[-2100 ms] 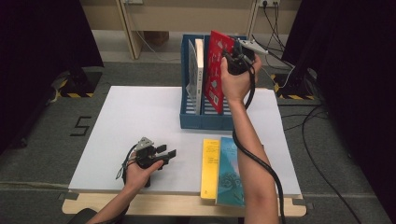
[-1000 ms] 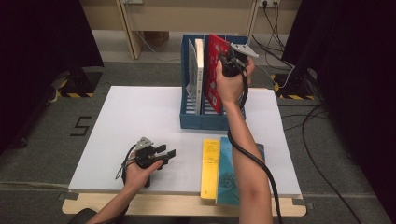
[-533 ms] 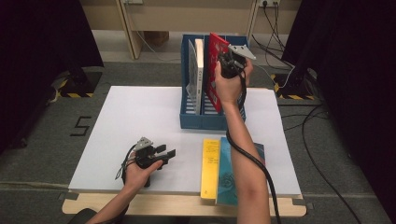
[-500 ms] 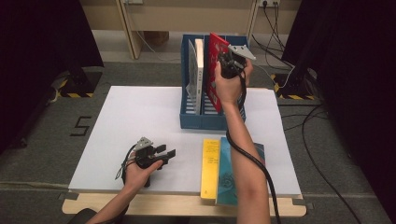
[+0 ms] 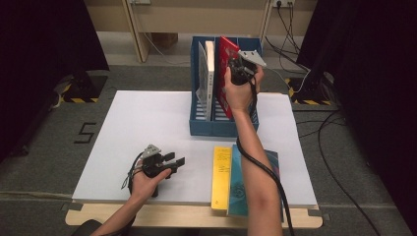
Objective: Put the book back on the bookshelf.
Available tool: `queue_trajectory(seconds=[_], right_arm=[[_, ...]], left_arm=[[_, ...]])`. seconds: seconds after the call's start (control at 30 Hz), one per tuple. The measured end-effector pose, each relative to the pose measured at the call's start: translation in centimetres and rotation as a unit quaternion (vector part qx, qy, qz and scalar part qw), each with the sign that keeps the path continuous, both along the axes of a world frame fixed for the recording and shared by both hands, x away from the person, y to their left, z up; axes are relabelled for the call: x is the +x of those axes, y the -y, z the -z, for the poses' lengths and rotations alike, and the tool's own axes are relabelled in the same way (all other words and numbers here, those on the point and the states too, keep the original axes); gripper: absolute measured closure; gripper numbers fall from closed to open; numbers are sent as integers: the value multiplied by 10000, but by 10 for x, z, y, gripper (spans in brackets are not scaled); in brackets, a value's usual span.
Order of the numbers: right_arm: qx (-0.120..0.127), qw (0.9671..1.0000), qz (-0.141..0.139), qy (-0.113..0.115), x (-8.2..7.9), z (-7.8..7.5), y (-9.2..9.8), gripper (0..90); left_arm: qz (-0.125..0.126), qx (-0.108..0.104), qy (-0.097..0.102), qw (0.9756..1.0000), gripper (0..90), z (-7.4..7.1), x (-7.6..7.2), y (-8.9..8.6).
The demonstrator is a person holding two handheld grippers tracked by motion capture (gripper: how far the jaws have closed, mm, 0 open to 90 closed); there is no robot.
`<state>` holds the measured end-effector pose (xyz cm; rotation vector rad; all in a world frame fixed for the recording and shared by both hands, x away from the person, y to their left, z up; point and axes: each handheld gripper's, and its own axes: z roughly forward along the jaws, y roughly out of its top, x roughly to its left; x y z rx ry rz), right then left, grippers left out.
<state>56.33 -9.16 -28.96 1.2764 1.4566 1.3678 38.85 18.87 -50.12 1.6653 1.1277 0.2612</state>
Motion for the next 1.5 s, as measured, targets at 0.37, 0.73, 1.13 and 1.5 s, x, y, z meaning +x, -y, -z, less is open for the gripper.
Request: queue_trajectory(seconds=[0.37, 0.73, 1.13, 1.5], right_arm=[[-53, 10000, -25, 15, 2, 8, -4, 806], [-80, 10000, -14, -6, 5, 13, -3, 805], [-106, 9999, -44, -123, 8, 24, -6, 806], [-162, 9997, -59, -197, 11, 32, -7, 805]], left_arm=[[22, 37, 17, 10000, 419, 0, 0, 0], [1, 14, 6, 10000, 418, 0, 0, 0], [-11, 0, 9, 10000, 419, 0, 0, 0], [-11, 6, 12, 10000, 419, 0, 0, 0]])
